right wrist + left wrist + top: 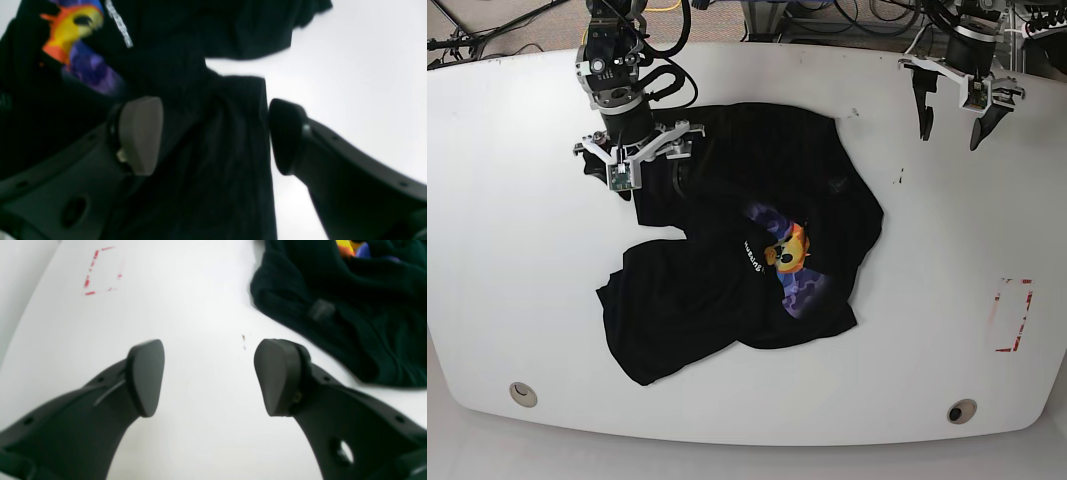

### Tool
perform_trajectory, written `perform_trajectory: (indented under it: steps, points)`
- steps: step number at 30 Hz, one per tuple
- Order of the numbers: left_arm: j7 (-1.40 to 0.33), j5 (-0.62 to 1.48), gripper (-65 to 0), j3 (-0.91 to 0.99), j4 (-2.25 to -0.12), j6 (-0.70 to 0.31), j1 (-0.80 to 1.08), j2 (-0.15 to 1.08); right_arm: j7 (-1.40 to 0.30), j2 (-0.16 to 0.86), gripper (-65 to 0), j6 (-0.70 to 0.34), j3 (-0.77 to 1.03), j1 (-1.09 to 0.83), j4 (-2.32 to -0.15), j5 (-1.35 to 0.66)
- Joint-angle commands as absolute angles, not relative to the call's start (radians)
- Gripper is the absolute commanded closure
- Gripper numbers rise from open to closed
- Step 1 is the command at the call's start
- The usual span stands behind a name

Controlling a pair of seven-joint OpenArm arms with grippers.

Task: Fold the T-shirt properly
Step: 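Move the right gripper over the shirt's sleeve and hem area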

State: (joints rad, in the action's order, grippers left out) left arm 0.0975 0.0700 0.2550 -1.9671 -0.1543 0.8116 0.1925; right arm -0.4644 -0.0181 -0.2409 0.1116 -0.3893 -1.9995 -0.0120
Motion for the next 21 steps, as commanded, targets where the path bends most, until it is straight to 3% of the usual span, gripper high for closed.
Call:
perform_trajectory:
  steps: [1, 7, 15, 21]
  points:
    - [0.119, 0.080, -41.0, 0.259, -1.992, -0.154, 0.811, 0.195, -0.446, -0.008, -52.0, -0.264, 0.112, -0.337, -2.010, -0.007]
    - [0.114, 0.080, -41.1, 0.253, -1.991, -0.154, 0.791, 0.193, -0.461, -0.005, -48.7, -0.301, 0.110, -0.250, -1.961, 0.001]
    - [0.112, 0.078, -41.2, 0.248, -1.987, -0.161, 0.762, 0.191, -0.510, -0.013, -36.7, -0.362, 0.141, -0.094, -1.788, -0.001]
    - [0.117, 0.078, -41.1, 0.251, -1.985, -0.167, 0.774, 0.191, -0.535, -0.010, -42.0, -0.433, 0.142, -0.057, -1.733, -0.001]
